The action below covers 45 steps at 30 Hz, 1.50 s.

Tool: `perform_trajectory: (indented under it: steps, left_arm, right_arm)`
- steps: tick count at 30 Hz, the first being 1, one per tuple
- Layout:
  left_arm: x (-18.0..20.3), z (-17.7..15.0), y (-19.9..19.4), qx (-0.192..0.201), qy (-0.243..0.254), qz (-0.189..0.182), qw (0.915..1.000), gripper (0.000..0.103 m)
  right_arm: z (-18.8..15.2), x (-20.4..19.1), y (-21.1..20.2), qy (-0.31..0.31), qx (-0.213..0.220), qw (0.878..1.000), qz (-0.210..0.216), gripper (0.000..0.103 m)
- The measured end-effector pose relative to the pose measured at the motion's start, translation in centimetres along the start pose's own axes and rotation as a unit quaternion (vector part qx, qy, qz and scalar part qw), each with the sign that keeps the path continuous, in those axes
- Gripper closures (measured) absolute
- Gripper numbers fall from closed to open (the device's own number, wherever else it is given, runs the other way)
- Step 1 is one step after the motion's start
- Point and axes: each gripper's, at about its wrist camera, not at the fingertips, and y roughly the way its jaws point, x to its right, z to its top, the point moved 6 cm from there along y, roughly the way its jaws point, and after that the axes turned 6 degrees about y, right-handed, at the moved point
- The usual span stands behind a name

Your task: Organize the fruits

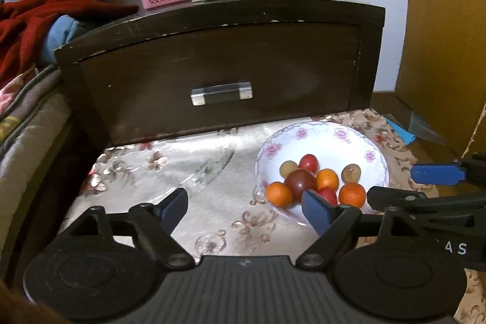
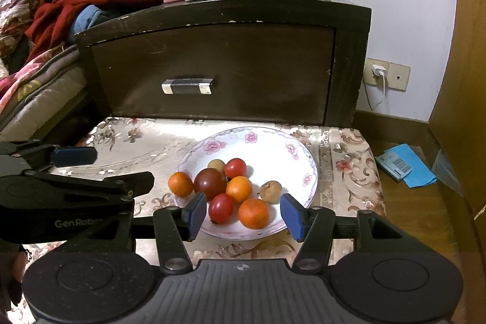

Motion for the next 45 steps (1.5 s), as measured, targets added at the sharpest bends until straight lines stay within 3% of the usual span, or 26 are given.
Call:
perform_trajectory:
  steps: [20,30,45]
  left_arm:
    - [-1.7,-4.1,-3.7,-0.016,-0.032,0.015,0.9992,0.0]
    - [-1.2,-5.9,-5.3,-0.021,-0.005,0.03,0.9993,0.0]
    - [-1.0,-7.4,-6.8,-0.026,-0.01,0.022,0.9994,0.0]
  right_arm:
    - [-2.6,-2.2,-2.9,-0.004,0.002,1.0,-0.002,0.046]
    - [-3.9,-2.6,-4.4,-0.006,0.005,1.0,-0.017,0.046]
    - [-5.3,-3.1,-6.1,0.001,0.007,1.0,-0.029,0.046]
